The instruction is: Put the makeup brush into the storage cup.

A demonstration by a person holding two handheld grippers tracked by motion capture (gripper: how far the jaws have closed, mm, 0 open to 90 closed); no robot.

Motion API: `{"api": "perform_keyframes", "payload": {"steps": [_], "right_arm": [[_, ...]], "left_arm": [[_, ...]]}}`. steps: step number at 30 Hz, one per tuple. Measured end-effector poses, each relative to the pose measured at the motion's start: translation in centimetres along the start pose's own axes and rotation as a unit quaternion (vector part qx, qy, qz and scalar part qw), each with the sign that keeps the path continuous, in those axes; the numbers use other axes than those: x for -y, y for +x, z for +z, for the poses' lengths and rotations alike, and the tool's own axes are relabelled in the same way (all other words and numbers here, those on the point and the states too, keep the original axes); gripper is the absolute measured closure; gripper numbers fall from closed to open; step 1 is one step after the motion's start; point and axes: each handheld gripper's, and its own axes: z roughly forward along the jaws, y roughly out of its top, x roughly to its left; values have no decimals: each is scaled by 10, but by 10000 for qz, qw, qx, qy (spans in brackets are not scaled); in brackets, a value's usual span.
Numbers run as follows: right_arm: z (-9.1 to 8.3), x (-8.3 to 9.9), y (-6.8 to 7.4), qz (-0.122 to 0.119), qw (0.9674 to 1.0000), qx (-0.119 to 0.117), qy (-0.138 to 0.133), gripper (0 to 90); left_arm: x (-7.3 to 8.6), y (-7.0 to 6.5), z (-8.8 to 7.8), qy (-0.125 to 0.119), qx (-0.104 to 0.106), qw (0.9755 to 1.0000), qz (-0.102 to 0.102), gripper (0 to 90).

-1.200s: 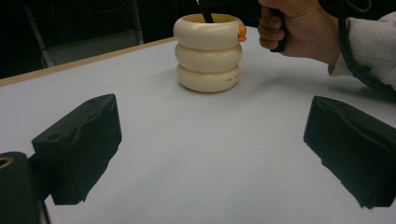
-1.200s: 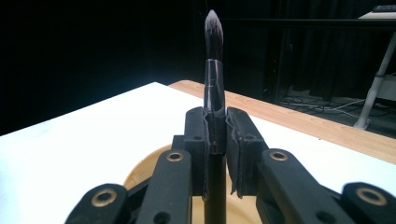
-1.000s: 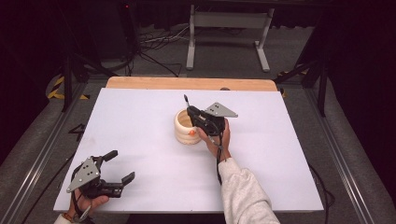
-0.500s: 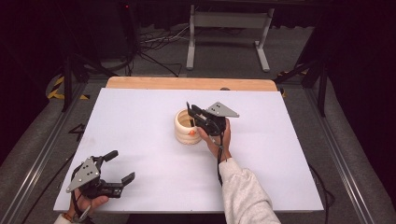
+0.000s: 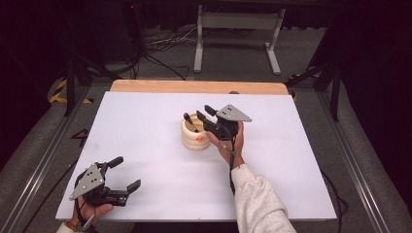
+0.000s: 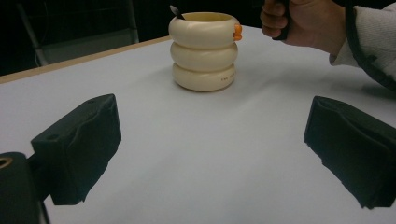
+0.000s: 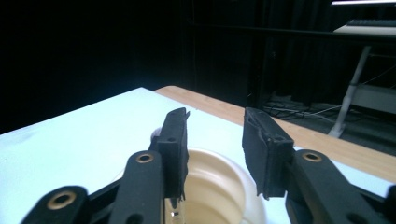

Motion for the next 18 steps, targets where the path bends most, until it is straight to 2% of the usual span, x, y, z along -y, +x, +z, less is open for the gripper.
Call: {"api": "perform_keyframes", "payload": {"steps": [9, 18], "right_arm": [[-8, -8, -2, -125, 9998, 161, 18, 435], [-16, -17, 1, -512, 9982, 321, 45, 316]], "left_arm": [[0, 0, 0, -3, -4, 10000, -3, 49], [0, -1, 0, -14, -33, 10000, -16, 49]]}}
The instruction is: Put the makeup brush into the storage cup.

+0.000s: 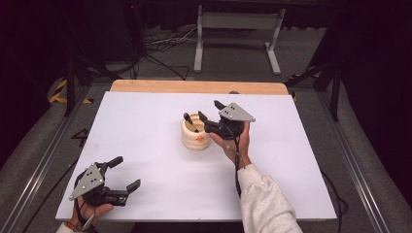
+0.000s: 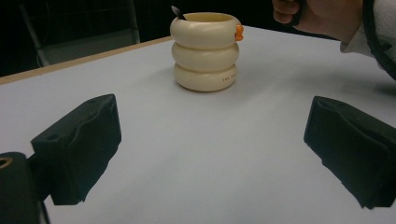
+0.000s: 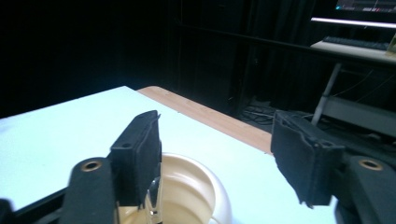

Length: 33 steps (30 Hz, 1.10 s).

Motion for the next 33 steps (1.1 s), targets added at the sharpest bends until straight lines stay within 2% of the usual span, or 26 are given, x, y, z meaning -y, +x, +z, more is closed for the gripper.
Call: {"api": "perform_keyframes", "payload": {"steps": [9, 12, 14, 24, 33], "right_arm": [[-6, -6, 2, -231, 9996, 142, -28, 217], [-8, -7, 3, -284, 9991, 313, -5, 163], [-10, -7, 4, -289, 9990, 329, -16, 151], [-19, -12, 4, -407, 9984, 384, -60, 128], [-31, -18, -1, -483, 9972, 556, -153, 140]], "left_arm": [[0, 0, 0, -31, -46, 10000, -4, 51], [1, 1, 0, -1, -41, 10000, -13, 51], [1, 2, 0, 11, -35, 10000, -4, 51], [1, 2, 0, 1, -33, 10000, 5, 51], [1, 2, 1, 30, -30, 10000, 2, 50]]}}
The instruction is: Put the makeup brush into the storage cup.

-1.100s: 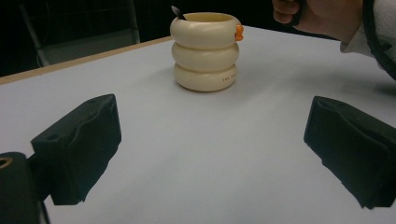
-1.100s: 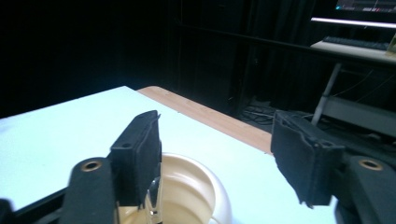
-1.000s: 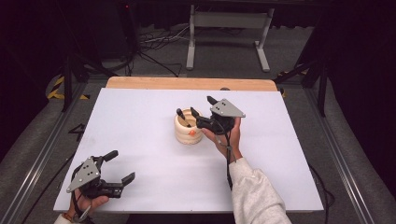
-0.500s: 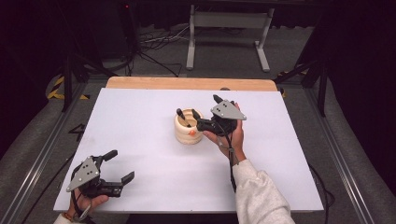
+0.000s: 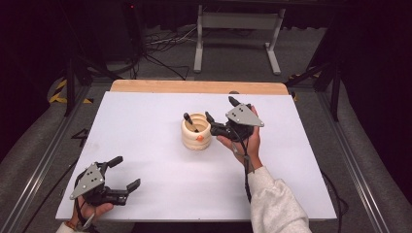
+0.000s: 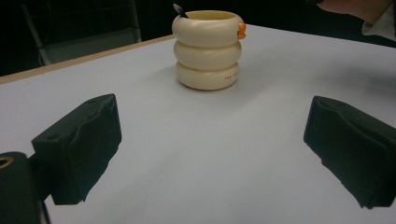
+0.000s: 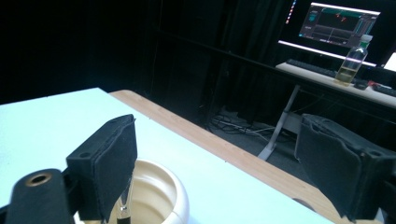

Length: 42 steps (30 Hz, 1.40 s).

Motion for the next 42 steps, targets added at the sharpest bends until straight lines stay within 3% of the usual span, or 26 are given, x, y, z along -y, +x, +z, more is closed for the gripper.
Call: {"api": "perform_keyframes", "payload": {"steps": [33, 42], "right_arm": [[-34, 10, -21, 48, 9999, 121, 97, 149], [-45, 12, -24, -42, 9999, 132, 96, 149]], "left_arm": [[0, -1, 1, -4, 4, 10000, 1, 50], [0, -2, 1, 2, 5, 10000, 0, 50]]}}
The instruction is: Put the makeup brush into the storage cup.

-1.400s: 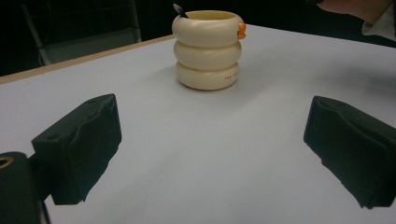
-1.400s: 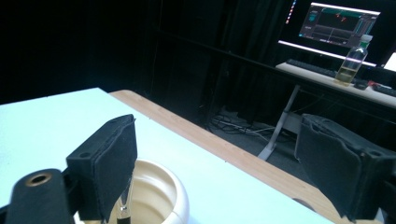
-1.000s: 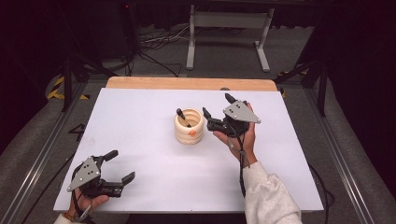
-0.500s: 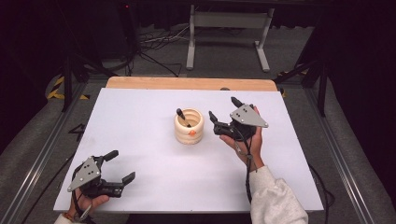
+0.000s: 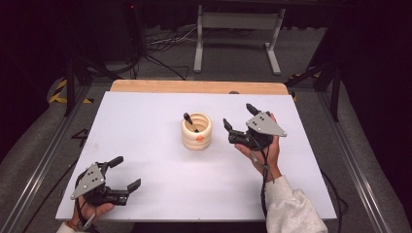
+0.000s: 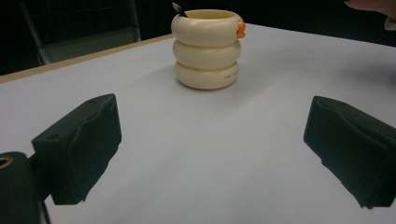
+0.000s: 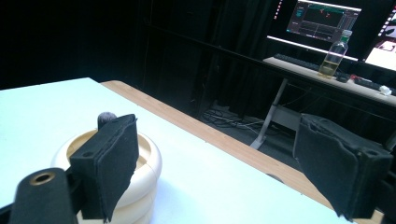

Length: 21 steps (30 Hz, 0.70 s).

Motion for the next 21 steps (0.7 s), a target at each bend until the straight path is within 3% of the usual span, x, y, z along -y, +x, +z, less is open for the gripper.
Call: {"api": "perform_keyframes", "payload": {"steps": [21], "right_arm": [[-24, 9, -8, -75, 9999, 71, 23, 148]], "left_arm": [[0, 0, 0, 38, 1, 10000, 25, 50]]}}
